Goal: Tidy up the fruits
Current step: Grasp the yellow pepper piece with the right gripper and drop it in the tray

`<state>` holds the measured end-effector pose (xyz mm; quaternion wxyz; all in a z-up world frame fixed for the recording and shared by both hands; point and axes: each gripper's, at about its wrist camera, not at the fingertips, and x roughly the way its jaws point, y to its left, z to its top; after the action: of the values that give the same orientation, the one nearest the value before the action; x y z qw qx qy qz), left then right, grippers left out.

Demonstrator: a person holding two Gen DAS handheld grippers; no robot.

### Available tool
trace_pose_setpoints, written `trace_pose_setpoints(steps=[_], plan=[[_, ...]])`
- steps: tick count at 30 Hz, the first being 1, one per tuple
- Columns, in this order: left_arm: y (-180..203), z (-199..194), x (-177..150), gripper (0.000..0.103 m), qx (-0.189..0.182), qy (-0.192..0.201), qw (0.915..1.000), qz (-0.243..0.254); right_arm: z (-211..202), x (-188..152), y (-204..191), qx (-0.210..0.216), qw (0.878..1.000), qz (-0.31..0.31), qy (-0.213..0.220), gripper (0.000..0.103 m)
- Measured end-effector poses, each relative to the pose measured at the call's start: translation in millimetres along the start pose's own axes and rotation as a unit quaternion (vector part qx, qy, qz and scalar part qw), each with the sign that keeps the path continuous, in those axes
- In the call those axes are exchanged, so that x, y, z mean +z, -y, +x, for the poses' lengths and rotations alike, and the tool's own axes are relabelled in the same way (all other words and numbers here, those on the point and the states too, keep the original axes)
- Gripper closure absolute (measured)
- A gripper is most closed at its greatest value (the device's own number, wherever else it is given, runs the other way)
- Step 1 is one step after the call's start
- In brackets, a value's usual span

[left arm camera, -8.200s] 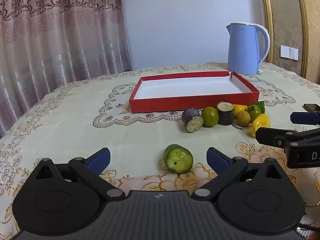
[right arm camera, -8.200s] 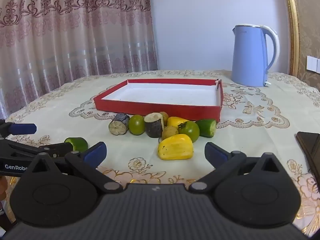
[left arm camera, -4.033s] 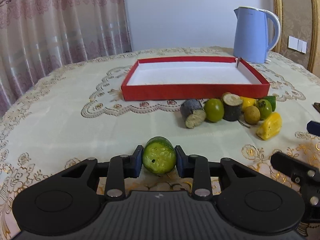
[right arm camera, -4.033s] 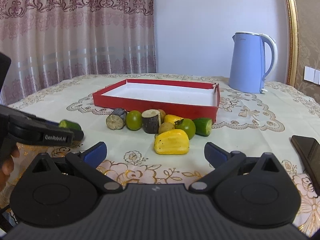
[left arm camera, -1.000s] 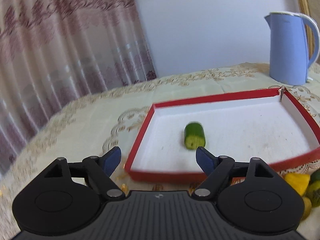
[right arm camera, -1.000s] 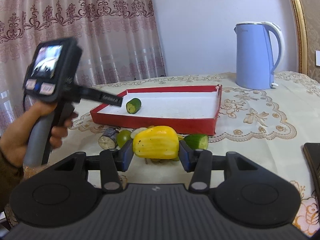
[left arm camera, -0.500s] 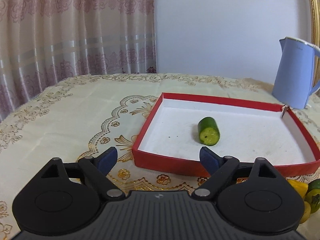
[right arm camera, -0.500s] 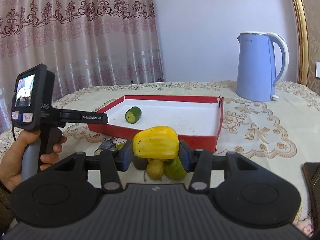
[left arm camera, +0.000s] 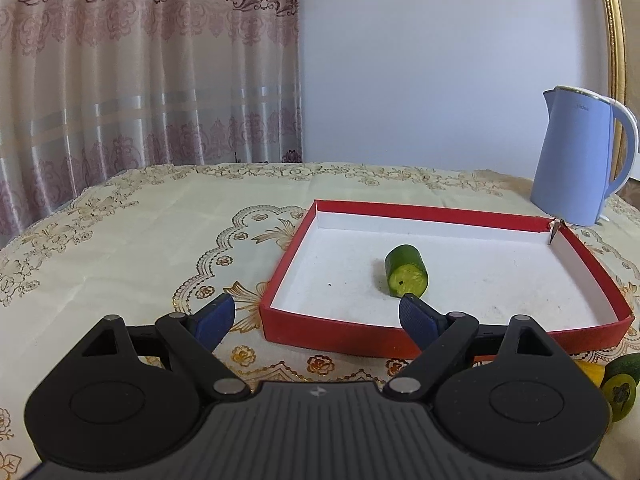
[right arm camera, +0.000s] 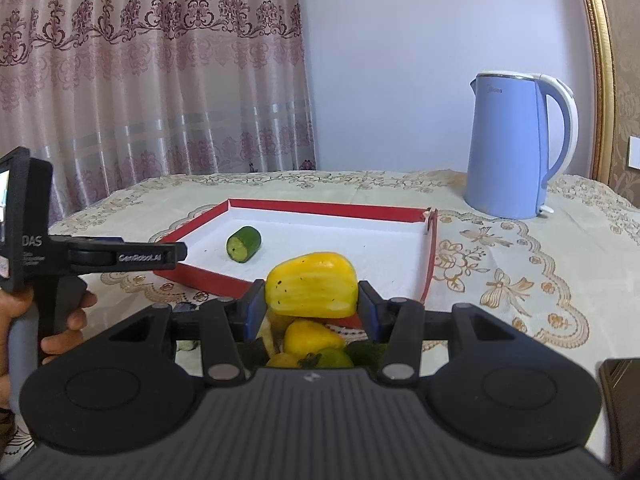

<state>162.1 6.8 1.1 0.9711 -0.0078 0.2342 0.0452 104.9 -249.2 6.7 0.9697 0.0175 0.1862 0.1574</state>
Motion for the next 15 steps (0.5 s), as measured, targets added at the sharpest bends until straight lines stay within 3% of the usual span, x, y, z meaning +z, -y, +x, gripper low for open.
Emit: trace_pose_setpoints(steps=[8,15], plan=[[0,1,0,0.013,-0.004,0.000,1.0000,0.001,22,18,5,-0.007,1.000,-0.009,0.000,0.057],[1,1,-1,0.013,-0.008,0.001,0.9999,0.007,64,41,10,-0.026,0.999,-0.016,-0.015,0.057]])
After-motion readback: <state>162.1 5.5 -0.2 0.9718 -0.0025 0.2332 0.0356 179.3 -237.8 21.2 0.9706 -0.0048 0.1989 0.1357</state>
